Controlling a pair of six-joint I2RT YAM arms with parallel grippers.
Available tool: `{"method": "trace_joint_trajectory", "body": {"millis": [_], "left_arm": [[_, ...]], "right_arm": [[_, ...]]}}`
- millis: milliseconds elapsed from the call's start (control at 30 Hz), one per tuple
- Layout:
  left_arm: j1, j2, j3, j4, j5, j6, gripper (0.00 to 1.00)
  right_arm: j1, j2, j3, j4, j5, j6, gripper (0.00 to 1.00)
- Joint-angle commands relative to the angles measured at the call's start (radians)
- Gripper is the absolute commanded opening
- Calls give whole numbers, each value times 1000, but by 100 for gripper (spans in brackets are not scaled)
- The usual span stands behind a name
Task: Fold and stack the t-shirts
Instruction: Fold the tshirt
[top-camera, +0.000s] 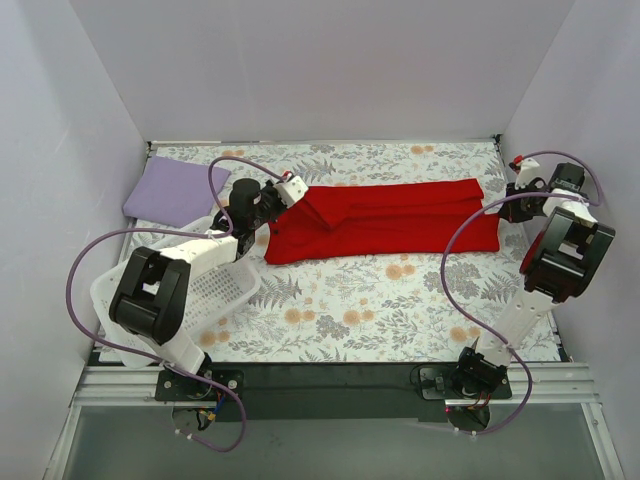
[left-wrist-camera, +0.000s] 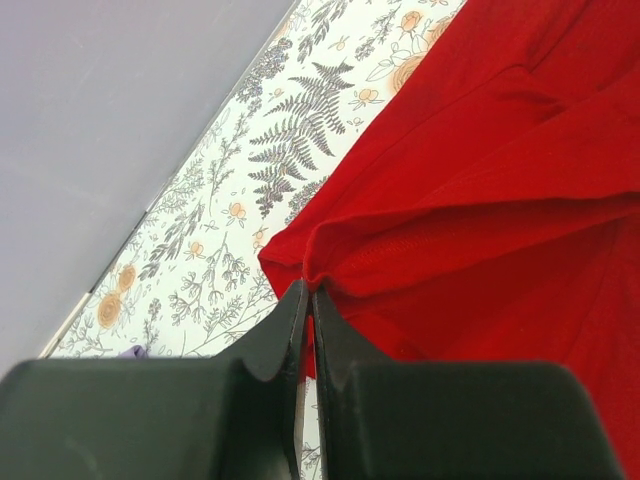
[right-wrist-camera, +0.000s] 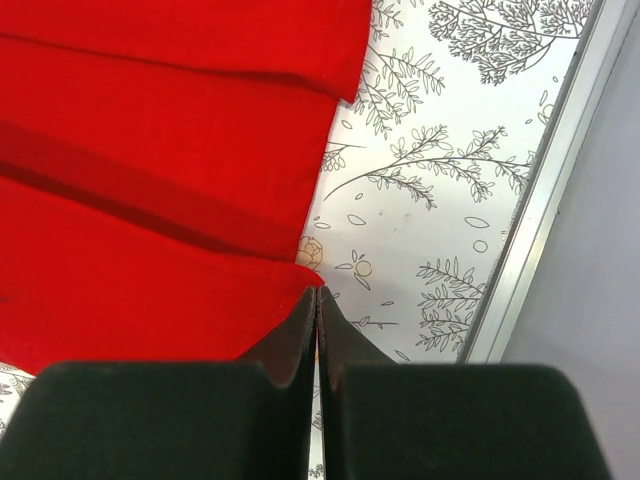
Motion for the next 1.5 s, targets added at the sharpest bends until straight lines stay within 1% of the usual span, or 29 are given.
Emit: {"method": "trace_joint_trajectory", "body": {"millis": [0, 100, 133, 200, 267, 300, 367, 400, 433, 467, 500, 533, 567, 600, 633, 667, 700, 767, 900, 1033, 1133, 1300, 1467], "left_arm": [[9, -10, 14, 23, 12, 10, 0], [9, -54, -9, 33, 12, -4, 0], [7, -78, -41, 42, 16, -11, 0], [9, -172, -80, 46, 16, -30, 0], [7, -244, -158, 47, 25, -54, 0], [6, -334, -187, 43, 28, -59, 0], [3, -428, -262, 14, 54, -89, 0], [0, -515, -284, 3, 67, -100, 0], [-3, -566, -304, -29, 79, -111, 0], [-5, -606, -337, -46, 97, -125, 0], [-8, -646, -350, -66, 139, -143, 0], [-11, -725, -362, -116, 171, -148, 0], [-14, -756, -370, -137, 197, -159, 0], [-14, -792, -377, -160, 270, -177, 0], [-20, -839, -382, -215, 301, -183, 0], [-20, -864, -384, -238, 329, -192, 0], [-22, -882, -391, -259, 388, -211, 0], [-25, -934, -397, -327, 426, -218, 0], [-28, -984, -433, -390, 469, -228, 0], [-34, -956, -465, -390, 490, -229, 0], [-49, -904, -471, -390, 487, -222, 0], [-80, -843, -474, -390, 449, -186, 0], [-100, -726, -457, -362, 411, -156, 0]], "right_arm": [[1, -3, 39, 27, 11, 9, 1], [0, -46, -5, 26, 10, -10, 1], [0, -64, -22, 27, 8, -29, 1], [-5, -127, -80, 26, 7, -52, 1], [-20, -200, -125, 26, -7, -80, 1], [-25, -225, -145, 27, -10, -88, 1], [-48, -303, -214, 26, -30, -111, 1], [-57, -331, -235, 26, -38, -117, 1], [-66, -357, -281, 26, -47, -122, 1], [-86, -412, -300, 24, -65, -125, 1], [-98, -443, -322, 24, -81, -134, 1], [-110, -472, -342, 23, -95, -138, 1], [-135, -527, -378, 6, -110, -146, 1], [-147, -557, -393, -5, -121, -166, 1], [-163, -584, -407, -19, -133, -183, 1], [-185, -638, -441, -39, -148, -201, 1], [-201, -665, -458, -71, -156, -245, 1], [-233, -736, -516, -103, -161, -290, 1], [-259, -807, -609, -125, -136, -382, 1], [-259, -779, -631, -125, -124, -412, 1], [-259, -717, -622, -128, -121, -416, 1], [-261, -660, -594, -125, -112, -424, 1], [-258, -556, -499, -122, -142, -386, 1]]}}
